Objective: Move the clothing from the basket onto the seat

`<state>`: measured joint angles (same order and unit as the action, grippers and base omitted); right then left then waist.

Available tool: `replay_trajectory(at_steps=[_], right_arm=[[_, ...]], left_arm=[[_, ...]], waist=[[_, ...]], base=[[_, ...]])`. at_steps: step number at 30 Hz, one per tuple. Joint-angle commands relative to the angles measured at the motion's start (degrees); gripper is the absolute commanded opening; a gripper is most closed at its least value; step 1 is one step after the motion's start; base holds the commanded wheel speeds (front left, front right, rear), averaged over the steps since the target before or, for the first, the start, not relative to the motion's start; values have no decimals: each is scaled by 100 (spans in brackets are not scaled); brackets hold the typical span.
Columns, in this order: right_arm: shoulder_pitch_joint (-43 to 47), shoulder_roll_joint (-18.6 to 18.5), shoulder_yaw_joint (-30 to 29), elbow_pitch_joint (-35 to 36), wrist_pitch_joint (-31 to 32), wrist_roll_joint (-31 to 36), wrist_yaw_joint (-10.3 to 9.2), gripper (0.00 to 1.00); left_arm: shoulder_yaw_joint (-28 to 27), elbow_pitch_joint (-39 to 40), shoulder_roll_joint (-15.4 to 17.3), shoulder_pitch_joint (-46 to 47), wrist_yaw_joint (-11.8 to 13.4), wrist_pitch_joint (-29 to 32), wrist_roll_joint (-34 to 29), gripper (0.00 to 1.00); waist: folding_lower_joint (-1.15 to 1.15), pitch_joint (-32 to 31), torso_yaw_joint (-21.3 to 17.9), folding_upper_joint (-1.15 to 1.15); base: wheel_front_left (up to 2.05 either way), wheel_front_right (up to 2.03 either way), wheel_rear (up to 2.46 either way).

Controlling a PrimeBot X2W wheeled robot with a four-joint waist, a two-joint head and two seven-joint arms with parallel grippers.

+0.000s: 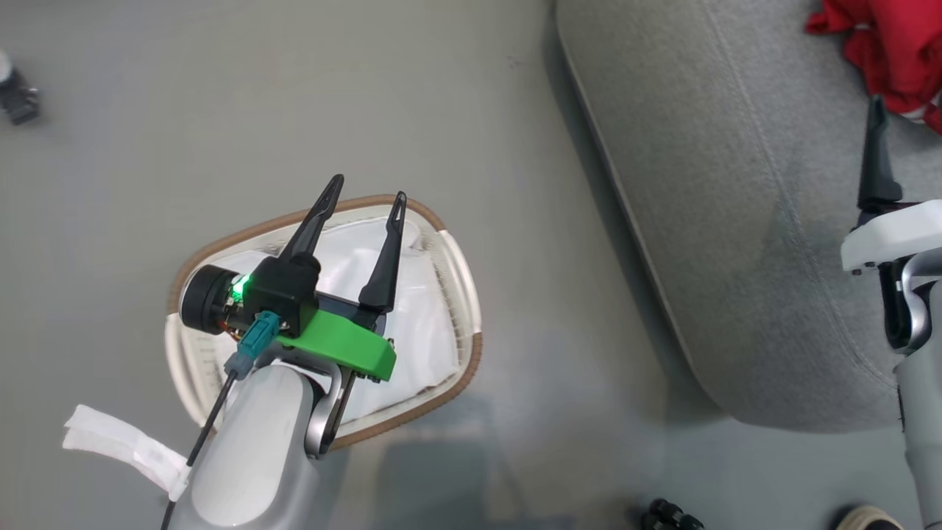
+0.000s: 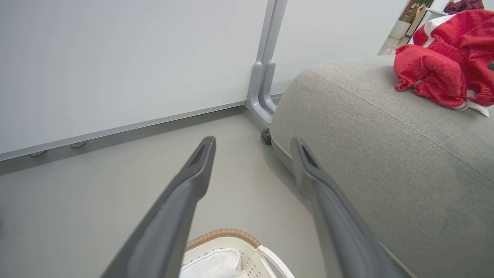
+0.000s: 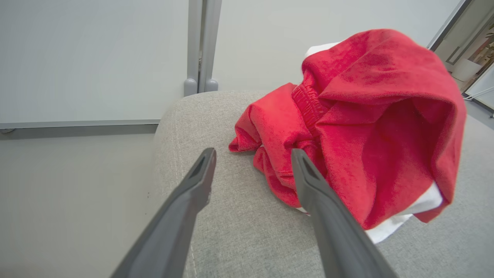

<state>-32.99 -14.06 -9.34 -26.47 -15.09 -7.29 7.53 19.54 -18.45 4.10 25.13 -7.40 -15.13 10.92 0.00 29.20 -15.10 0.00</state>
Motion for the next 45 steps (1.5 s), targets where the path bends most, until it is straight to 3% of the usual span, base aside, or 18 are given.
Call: replay_trajectory(at_steps=[1, 11, 17, 30, 45], right_arm=[[129, 5, 61, 42, -10, -42, -8, 100], [358, 177, 512, 130, -10, -128, -8, 100], [583, 456, 662, 46, -10, -133, -8, 100], [1242, 805, 999, -309, -11, -154, -8, 100], [2021, 1045, 1088, -23, -10, -210, -7, 100]], left_arm=[[-75, 25, -37, -94, -10, -2, -31, 100], [-552, 38, -112, -371, 138, -2, -27, 100], [-665, -40, -116, -639, 335, -2, 151, 100], [-1122, -277, -114, -1366, 648, -1, 110, 100], [-1353, -15, -114, -2033, 549, -1, 164, 100]], waist=[[0, -326, 407, 0], [0, -690, 1274, 0], [0, -995, 1562, 0], [0, -1770, 1664, 0], [0, -2283, 1697, 0]], base=[[0, 0, 0], [0, 0, 0], [0, 0, 0], [0, 0, 0], [0, 0, 0]])
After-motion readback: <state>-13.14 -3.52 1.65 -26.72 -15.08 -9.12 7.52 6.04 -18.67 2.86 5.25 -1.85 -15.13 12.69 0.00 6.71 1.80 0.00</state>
